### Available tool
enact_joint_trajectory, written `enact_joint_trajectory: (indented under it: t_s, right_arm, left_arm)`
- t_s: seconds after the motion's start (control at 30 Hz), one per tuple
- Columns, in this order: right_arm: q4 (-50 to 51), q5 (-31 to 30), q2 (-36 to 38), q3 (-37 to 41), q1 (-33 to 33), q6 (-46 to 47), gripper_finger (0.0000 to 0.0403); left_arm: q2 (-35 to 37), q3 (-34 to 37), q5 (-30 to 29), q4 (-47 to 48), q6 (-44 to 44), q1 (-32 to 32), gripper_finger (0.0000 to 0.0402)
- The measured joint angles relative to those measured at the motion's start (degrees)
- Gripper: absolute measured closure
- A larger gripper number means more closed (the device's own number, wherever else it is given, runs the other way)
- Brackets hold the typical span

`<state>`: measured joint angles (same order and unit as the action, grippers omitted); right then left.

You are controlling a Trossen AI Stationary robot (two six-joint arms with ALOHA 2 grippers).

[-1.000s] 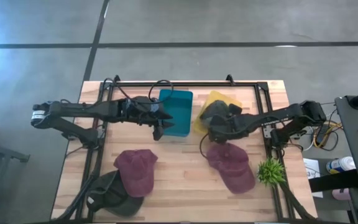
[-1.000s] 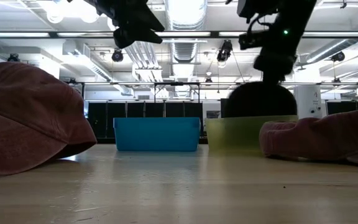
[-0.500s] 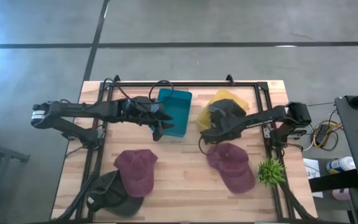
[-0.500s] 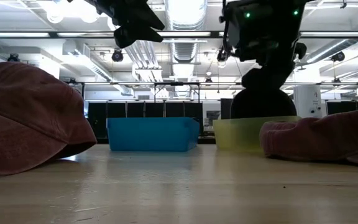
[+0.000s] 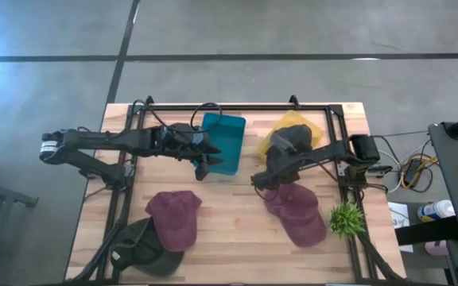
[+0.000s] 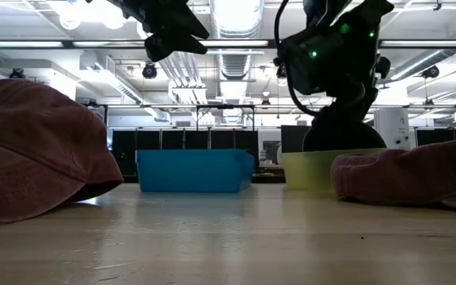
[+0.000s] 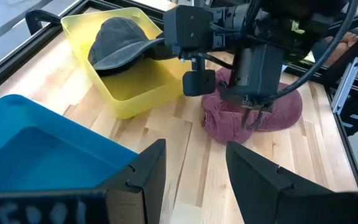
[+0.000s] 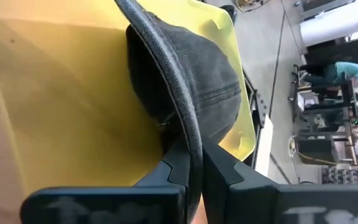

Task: Pick & Place hat
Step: Put the right black cap into the yellow bin

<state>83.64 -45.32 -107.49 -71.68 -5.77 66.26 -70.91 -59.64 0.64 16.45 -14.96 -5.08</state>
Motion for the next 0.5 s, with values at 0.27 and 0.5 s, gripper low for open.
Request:
enact_joint_trajectory:
  t_s: [0.27,0.5]
  right_arm:
    - [-11.87,4.79,6.82,1.26,-1.86,-3.42,0.0345]
    - [-16.76,6.68,12.15,4.81,-1.77,-4.74,0.0257]
  left_arm:
    - [0.0,0.0,0.49,0.09,-0.08,-0.02,0.0241]
    - [0.0,0.0,3.06,0.13,-2.19,0.15,0.0241]
